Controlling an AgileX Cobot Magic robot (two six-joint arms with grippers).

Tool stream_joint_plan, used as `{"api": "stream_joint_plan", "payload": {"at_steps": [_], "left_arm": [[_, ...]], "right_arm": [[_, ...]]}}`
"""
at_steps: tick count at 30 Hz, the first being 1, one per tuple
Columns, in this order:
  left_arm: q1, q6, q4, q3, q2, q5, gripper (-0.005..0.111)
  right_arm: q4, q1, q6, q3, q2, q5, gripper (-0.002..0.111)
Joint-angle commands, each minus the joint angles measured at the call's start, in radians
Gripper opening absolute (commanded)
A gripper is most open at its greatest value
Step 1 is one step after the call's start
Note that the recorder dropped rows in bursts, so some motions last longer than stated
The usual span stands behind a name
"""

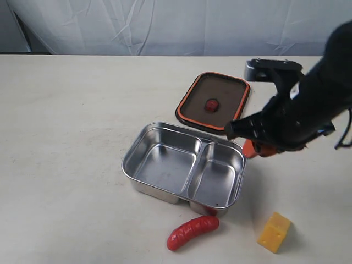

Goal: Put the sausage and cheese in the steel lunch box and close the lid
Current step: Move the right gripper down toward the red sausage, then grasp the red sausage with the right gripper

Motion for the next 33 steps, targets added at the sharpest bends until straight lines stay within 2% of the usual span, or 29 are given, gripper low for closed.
{"api": "stream_joint_plan", "payload": {"at_steps": [1,5,9,12,16,20,23,24,26,29,33], "left_arm": [[0.001,-0.001,-0.006,0.004,-0.005,-0.009,0.0],[0.001,-0.001,-0.006,0.004,-0.005,-0.009,0.0],[0.001,-0.001,-0.006,0.004,-0.005,-0.009,0.0],[0.001,-0.001,-0.006,0.004,-0.005,-0.009,0.0],[0.001,-0.001,-0.006,0.004,-0.005,-0.009,0.0],[0.001,-0.001,-0.006,0.004,-0.005,-0.009,0.0],[0.001,-0.001,-0.006,0.004,-0.005,-0.009,0.0],[0.001,-0.001,-0.006,0.004,-0.005,-0.009,0.0],[0.001,-0.001,-0.006,0.004,-0.005,-0.009,0.0],[0.001,-0.001,-0.006,0.004,-0.005,-0.009,0.0],[0.001,-0.001,0.0,0.004,-0.005,-0.011,0.0]], "right_arm": [[0.067,-0.001,0.007,0.159,-0.213,-0.061,0.033],[0.082,-0.001,0.007,0.201,-0.392,0.01,0.033],[0.071,-0.001,0.052,0.201,-0.473,0.173,0.033],[0.025,-0.001,0.117,0.201,-0.478,0.261,0.041],[-0.02,-0.001,0.232,0.227,-0.46,0.245,0.061],[0.053,-0.001,0.268,0.299,-0.434,0.139,0.062],[0.235,0.033,0.011,0.333,-0.421,0.028,0.062],[0.328,0.059,-0.151,0.333,-0.419,0.011,0.062],[0.431,0.097,-0.354,0.329,-0.417,0.0,0.062],[0.448,0.154,-0.573,0.329,-0.414,-0.045,0.062],[0.405,0.212,-0.733,0.329,-0.4,-0.152,0.062]]}}
